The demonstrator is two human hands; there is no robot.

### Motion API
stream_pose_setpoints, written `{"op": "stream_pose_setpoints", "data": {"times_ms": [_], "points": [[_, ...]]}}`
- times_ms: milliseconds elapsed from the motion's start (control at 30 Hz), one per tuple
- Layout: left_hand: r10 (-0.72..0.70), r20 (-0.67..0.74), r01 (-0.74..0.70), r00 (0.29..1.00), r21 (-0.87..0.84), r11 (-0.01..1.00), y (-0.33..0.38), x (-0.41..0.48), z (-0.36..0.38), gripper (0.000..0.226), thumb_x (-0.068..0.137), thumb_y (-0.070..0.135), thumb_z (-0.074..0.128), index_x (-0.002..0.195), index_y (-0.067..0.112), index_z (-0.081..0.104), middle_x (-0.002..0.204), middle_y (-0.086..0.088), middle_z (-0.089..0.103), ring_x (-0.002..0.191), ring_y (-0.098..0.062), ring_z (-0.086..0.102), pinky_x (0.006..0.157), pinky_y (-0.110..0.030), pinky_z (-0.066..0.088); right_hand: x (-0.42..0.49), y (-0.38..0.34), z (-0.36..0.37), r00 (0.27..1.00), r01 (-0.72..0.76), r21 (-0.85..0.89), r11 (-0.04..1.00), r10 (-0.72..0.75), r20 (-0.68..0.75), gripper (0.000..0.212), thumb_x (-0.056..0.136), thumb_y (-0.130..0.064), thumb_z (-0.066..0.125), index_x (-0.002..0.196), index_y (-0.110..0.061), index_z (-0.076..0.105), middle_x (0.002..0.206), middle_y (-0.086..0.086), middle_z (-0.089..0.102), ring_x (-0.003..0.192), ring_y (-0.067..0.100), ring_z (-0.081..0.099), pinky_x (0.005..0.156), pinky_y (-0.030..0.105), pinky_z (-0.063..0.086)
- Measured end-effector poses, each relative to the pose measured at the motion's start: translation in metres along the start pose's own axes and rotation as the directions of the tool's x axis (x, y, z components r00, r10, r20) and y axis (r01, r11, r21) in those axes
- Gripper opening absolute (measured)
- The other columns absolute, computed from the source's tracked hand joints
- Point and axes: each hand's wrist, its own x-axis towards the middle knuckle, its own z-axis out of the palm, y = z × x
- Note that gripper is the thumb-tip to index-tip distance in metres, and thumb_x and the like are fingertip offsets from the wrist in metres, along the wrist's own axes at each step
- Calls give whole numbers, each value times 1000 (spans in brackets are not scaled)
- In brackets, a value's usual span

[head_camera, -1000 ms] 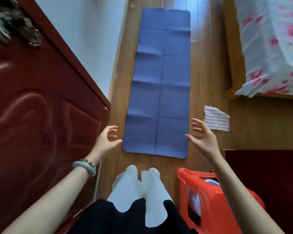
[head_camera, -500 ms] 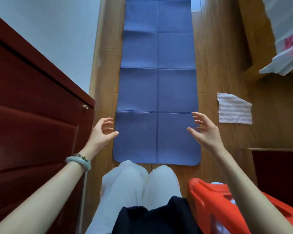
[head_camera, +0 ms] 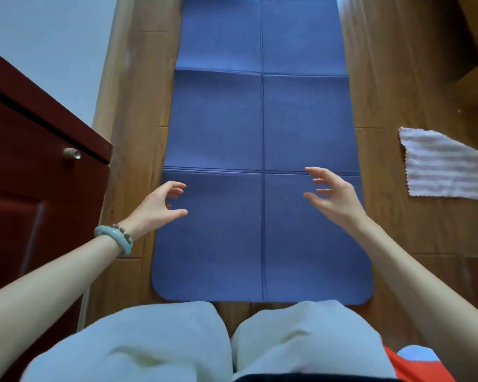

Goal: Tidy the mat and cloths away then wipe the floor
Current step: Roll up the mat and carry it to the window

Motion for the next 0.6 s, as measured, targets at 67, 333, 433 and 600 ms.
{"op": "stream_pose_setpoints", "data": {"times_ms": [67,333,433,600], "points": [[16,55,-19,998,52,998,-13,11,15,53,76,16,77,105,48,45,115,10,56,112,-8,53,92,-27,44,7,20,15,1000,5,-11,1000,-4,29,49,81,-5,69,124,-24,56,116,-8,59,105,11,56,88,25,50],[449,284,-529,847,369,765,-46,-12,117,54,81,57,56,119,19,56,116,3,60,111,-17,53,95,-33,44,-31,92,93,953,149,-203,968,-87,289,45,83,-13,69,126,-19,57,118,-3,59,108,15,53,97,24,41],[578,438,-724,689,377,578,-55,-31,166,65,76,70,52,115,19,56,118,1,59,115,-18,51,96,-30,37,-57,116,120,904,241,-239,941,-128,408,38,87,-16,62,124,-15,58,119,3,60,112,16,51,97,12,30],[522,557,-763,646,447,467,-62,-43,197,83,56,79,61,116,24,51,123,5,58,118,-17,51,100,-32,39,-60,128,132,955,124,-159,979,-74,288,36,87,-15,59,123,-13,58,121,1,60,114,8,47,100,13,31]]}}
